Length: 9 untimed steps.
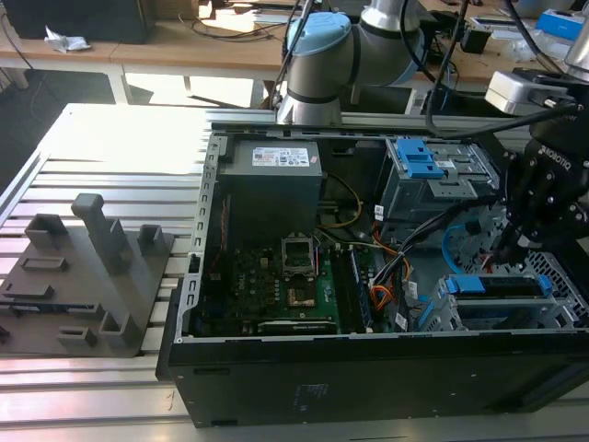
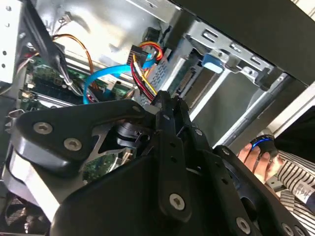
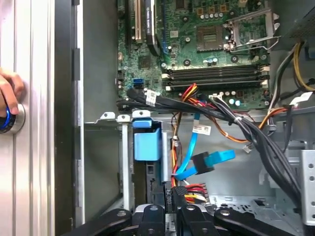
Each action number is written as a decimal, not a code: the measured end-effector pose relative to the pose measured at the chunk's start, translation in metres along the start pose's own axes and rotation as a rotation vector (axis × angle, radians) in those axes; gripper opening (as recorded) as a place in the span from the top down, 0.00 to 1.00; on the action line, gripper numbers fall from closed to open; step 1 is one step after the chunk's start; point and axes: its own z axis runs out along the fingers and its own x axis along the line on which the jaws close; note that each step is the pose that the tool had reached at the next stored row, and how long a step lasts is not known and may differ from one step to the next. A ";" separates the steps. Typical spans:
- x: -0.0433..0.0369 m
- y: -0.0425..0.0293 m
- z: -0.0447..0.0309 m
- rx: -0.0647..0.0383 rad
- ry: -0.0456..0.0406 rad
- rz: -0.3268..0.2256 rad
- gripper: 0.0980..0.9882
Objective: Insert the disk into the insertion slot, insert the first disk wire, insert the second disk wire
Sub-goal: 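Insert the first disk wire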
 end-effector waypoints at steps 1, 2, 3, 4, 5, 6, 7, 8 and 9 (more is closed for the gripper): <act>0.0044 -0.0002 0.0009 0.000 0.0000 0.000 0.90; 0.0094 -0.0004 0.0021 0.000 -0.0001 0.000 0.90; 0.0144 -0.0006 0.0031 0.000 -0.0001 0.000 0.90; 0.0204 -0.0008 0.0046 0.000 -0.0034 0.000 0.90; 0.0253 -0.0011 0.0059 -0.001 -0.0212 -0.001 0.90; 0.0278 -0.0012 0.0065 -0.001 -0.0418 -0.003 0.90; 0.0295 -0.0012 0.0069 -0.001 -0.0582 -0.004 0.90; 0.0322 -0.0014 0.0077 -0.002 -0.0851 -0.006 0.90; 0.0359 -0.0015 0.0085 -0.003 -0.1172 -0.008 0.90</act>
